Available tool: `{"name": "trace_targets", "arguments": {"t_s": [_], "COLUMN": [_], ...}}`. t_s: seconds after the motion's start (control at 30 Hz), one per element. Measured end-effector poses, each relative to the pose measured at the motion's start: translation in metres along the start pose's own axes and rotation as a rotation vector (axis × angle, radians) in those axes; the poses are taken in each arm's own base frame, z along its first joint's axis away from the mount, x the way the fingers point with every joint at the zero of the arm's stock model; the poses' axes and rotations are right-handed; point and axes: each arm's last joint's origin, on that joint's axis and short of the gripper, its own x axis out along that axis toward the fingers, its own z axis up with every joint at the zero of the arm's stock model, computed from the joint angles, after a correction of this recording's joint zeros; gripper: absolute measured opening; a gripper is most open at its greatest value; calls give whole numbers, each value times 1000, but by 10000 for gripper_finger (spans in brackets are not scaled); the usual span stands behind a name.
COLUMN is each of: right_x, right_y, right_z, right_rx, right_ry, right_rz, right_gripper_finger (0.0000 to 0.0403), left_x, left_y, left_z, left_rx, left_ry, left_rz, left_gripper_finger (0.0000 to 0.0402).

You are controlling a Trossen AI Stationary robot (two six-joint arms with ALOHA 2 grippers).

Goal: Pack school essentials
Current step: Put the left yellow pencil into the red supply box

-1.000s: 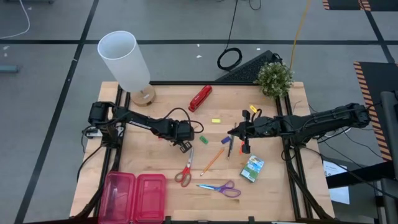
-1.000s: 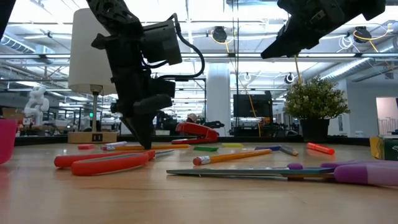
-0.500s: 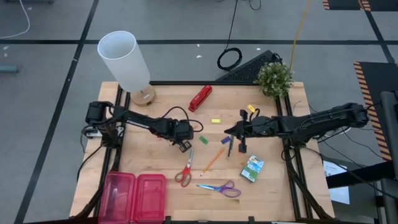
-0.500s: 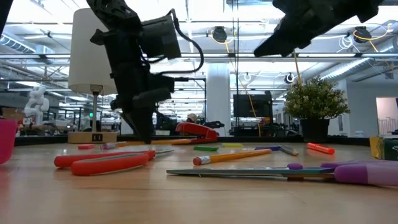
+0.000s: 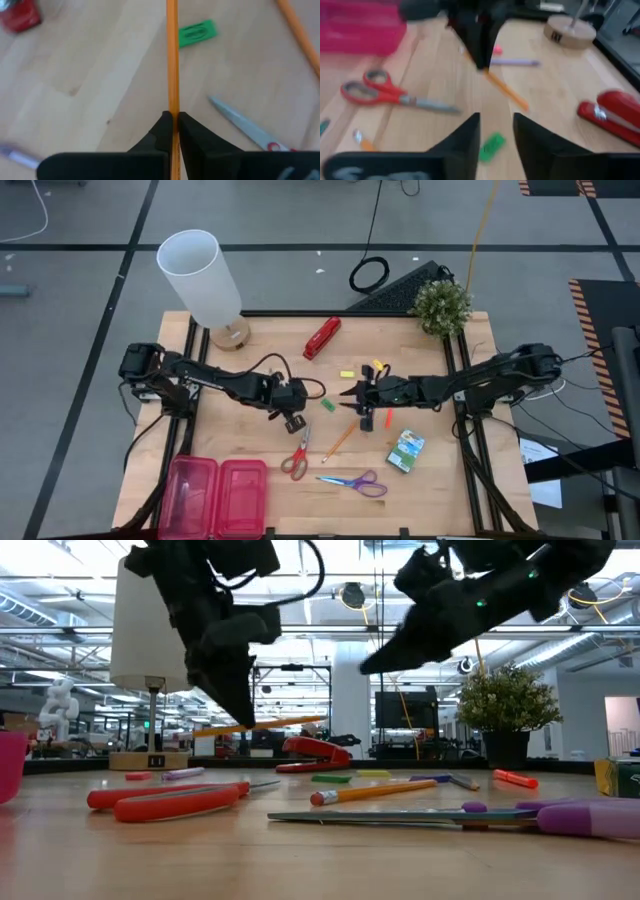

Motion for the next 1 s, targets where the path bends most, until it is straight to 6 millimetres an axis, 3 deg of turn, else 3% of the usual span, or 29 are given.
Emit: {"name": "trace_targets", "arguments": {"t_s": [0.17,0.33,0.73,1.0], "right_x": [14,26,53,57], "right_y": [7,14,20,20], "right_z": [5,19,13,12], "right_rx": [-38,-55,-81,-100], "right_ry": [11,48,144,160], "right_rz": [38,57,66,93], "right_gripper_finger": [196,223,211,182], "left_x": [-6,-8,-10,-11], "left_y": [-13,-22,-31,-32], "left_z": [-7,-10,-12,-13], "left_rx": [195,262,288,287], "left_ry": [-3,-26,-55,-52], "left_rz": [-25,-49,-60,-56], "left_gripper_finger": [21,21,21,21]}}
